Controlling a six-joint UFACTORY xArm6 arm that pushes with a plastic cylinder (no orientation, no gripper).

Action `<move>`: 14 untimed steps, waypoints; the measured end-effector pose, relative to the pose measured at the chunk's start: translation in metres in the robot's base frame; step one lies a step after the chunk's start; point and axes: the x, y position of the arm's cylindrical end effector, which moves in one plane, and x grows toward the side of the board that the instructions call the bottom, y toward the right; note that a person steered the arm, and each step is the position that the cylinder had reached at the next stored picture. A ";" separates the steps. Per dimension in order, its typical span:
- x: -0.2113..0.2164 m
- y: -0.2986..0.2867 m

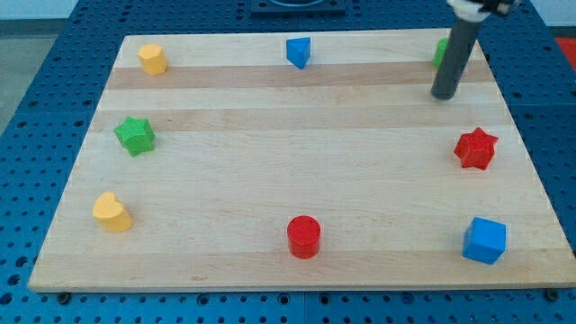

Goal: Move the blue triangle slightly upwards

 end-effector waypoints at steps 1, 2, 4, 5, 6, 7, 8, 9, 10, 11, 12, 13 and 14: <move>0.034 -0.033; 0.036 -0.035; -0.123 0.068; -0.139 0.074; -0.137 0.091; -0.149 0.152; -0.169 0.151; -0.172 0.148; -0.171 0.075; -0.147 0.001; -0.110 -0.071; -0.080 -0.131; -0.059 -0.174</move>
